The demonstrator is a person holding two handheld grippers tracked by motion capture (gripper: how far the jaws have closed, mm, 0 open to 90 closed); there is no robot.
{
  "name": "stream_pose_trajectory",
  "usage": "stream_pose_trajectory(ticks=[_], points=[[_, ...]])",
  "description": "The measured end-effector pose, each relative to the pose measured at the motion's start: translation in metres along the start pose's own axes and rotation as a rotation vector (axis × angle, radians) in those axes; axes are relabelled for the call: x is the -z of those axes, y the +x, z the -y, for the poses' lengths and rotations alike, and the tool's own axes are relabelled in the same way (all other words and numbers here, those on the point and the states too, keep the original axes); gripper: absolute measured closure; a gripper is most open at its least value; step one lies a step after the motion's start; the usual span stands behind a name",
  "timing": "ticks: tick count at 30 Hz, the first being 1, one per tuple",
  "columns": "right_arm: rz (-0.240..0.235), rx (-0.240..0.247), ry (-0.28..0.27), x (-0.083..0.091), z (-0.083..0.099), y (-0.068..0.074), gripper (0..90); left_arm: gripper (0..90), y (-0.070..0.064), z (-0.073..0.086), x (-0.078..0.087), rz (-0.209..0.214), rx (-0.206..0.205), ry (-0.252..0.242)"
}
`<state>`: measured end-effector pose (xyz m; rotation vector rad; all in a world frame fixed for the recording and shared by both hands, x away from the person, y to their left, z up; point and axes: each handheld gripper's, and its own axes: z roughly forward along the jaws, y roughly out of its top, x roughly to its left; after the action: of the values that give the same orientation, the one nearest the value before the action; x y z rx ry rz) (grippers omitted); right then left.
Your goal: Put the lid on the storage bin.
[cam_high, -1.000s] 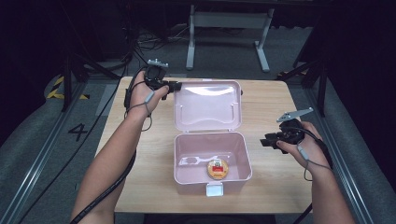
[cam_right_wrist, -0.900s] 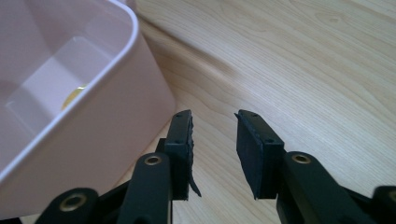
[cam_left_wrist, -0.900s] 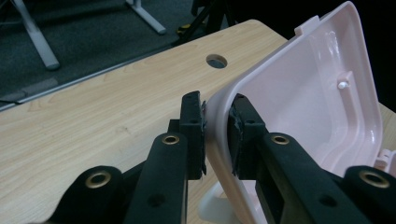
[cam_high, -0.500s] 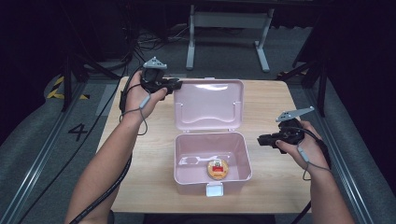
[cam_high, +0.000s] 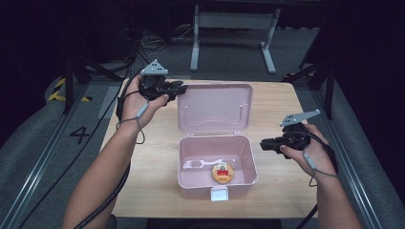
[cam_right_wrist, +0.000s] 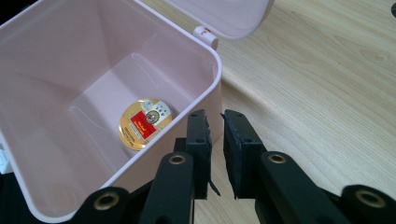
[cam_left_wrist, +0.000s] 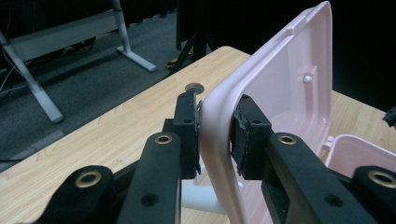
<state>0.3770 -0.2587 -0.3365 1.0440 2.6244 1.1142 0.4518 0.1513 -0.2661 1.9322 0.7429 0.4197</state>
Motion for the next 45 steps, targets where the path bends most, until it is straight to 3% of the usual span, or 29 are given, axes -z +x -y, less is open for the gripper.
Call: stream_pose_trajectory(ticks=[11, 18, 22, 29, 38, 45], points=[[-0.002, 0.008, 0.000, 0.000, -0.002, 0.004, 80.1, 71.2, -0.012, 0.004, 0.013, 0.019, -0.020, -0.042], [-0.002, 0.017, -0.003, -0.001, -0.003, 0.006, 79.8, 69.5, -0.021, 0.005, 0.022, 0.033, -0.036, -0.041], [-0.009, 0.023, -0.011, 0.000, -0.004, 0.008, 79.8, 68.5, -0.027, 0.009, 0.027, 0.045, -0.025, -0.056], [-0.016, 0.029, -0.029, 0.002, -0.005, 0.011, 80.3, 67.2, -0.036, 0.011, 0.035, 0.044, -0.054, -0.054], [0.005, 0.049, -0.090, 0.010, -0.008, 0.016, 90.0, 65.0, -0.047, 0.018, 0.043, 0.061, -0.064, -0.065], [-0.016, 0.048, -0.153, 0.015, -0.009, 0.020, 90.0, 63.8, -0.056, 0.023, 0.048, 0.058, -0.079, -0.074]])
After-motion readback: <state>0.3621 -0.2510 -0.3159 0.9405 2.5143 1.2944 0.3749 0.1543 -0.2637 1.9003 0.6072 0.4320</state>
